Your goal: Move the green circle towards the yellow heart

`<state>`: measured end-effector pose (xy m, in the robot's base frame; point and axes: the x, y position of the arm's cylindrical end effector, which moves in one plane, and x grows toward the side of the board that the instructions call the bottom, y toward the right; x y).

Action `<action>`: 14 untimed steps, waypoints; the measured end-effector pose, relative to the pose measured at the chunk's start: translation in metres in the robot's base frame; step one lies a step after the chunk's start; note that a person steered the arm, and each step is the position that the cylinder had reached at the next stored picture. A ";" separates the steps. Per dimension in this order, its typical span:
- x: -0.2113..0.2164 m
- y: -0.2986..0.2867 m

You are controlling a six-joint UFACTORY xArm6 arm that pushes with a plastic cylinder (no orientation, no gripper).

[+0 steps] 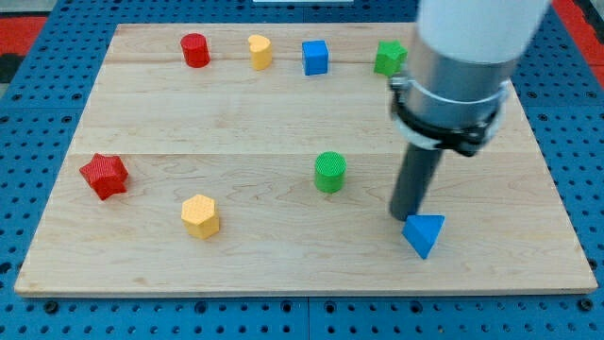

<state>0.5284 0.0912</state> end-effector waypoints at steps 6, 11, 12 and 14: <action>-0.101 -0.056; -0.112 -0.039; -0.098 -0.057; -0.117 -0.066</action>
<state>0.4118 0.0252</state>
